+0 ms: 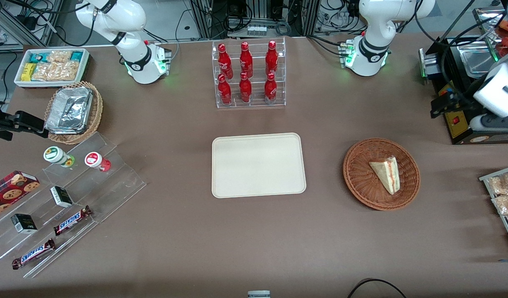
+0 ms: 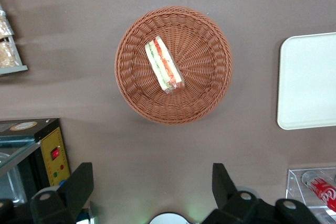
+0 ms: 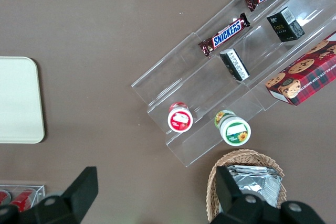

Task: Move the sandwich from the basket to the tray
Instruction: 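Move the left gripper from rest toward the wicker basket, then lower the open left gripper over the wrapped sandwich in the basket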

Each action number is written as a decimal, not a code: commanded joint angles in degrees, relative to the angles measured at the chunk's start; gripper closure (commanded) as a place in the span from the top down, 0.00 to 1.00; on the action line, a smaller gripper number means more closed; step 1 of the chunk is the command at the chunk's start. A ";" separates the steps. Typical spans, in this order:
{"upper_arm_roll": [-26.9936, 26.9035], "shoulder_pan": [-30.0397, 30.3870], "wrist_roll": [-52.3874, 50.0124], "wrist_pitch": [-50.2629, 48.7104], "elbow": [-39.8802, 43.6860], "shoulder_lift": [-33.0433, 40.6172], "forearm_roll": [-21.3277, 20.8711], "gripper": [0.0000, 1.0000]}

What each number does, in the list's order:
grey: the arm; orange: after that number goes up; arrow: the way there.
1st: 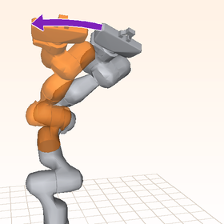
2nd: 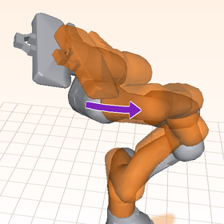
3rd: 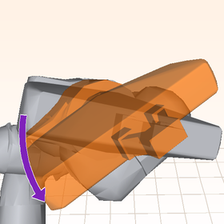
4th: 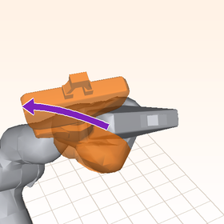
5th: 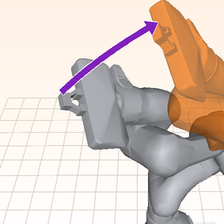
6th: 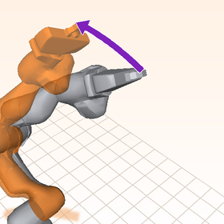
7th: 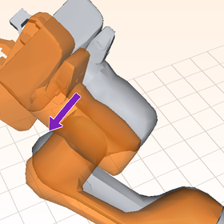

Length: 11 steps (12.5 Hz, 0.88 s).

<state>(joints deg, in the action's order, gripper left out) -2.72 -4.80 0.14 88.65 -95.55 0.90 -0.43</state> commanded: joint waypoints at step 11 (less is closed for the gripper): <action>0.78 -0.91 -26.76 41.14 -30.66 -3.96 -0.54 1.00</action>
<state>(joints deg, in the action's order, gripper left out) -2.10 -4.99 -22.59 126.66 -126.05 -0.78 -0.42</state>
